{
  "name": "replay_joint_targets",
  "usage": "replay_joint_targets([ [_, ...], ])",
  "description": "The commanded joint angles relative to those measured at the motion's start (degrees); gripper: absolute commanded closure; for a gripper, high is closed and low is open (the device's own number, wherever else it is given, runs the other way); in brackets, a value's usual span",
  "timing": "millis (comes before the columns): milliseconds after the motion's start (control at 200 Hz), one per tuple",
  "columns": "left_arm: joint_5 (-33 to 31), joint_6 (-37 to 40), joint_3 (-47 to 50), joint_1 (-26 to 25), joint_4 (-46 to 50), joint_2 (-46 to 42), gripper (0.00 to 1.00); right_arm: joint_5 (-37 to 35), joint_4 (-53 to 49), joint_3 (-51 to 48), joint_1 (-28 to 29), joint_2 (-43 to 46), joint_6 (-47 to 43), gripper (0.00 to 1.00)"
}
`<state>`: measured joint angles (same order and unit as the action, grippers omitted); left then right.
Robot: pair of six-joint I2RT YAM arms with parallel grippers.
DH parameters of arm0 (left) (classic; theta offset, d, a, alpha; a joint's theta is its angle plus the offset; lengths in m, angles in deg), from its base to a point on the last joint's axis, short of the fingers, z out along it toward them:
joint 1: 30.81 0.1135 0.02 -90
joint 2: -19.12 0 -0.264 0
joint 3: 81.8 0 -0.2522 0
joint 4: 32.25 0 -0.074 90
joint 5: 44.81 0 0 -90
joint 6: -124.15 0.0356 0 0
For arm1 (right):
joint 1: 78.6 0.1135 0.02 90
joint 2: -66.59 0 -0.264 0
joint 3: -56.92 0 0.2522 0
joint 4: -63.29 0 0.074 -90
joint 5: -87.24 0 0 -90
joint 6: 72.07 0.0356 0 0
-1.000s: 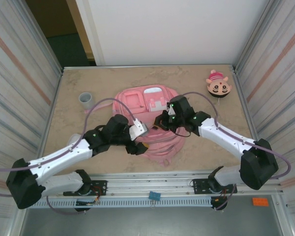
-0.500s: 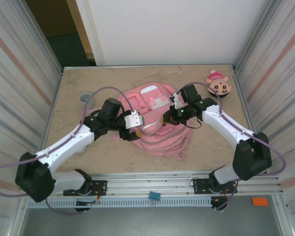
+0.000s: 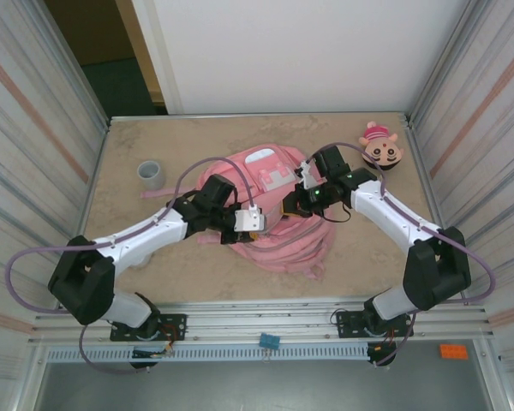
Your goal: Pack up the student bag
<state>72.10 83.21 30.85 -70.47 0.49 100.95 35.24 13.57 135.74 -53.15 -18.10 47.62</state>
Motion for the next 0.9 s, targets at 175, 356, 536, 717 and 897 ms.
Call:
replay_joint_targets([
  [175, 3.4, -16.4, 7.0, 0.7, -12.2, -4.9, 0.96, -8.3, -0.1, -2.3, -0.1, 15.0, -2.8, 0.64],
  [356, 7.1, -27.2, 10.1, 0.8, -19.1, -5.3, 1.0, -12.7, 4.1, -9.6, -0.1, 27.5, -5.3, 0.6],
  [536, 7.5, -31.7, 10.1, 0.9, -19.1, -5.1, 1.0, -18.5, 2.1, -11.8, 1.6, 33.6, -6.8, 0.63],
  [717, 8.9, -32.8, 9.3, 1.6, -18.4, -5.0, 1.0, -24.7, 1.0, -13.6, 11.0, 31.2, -5.7, 0.63],
  [897, 11.2, -33.5, 9.2, 2.7, -18.2, -5.0, 1.0, -27.2, 5.0, -15.9, 17.5, 25.2, -4.2, 0.59],
])
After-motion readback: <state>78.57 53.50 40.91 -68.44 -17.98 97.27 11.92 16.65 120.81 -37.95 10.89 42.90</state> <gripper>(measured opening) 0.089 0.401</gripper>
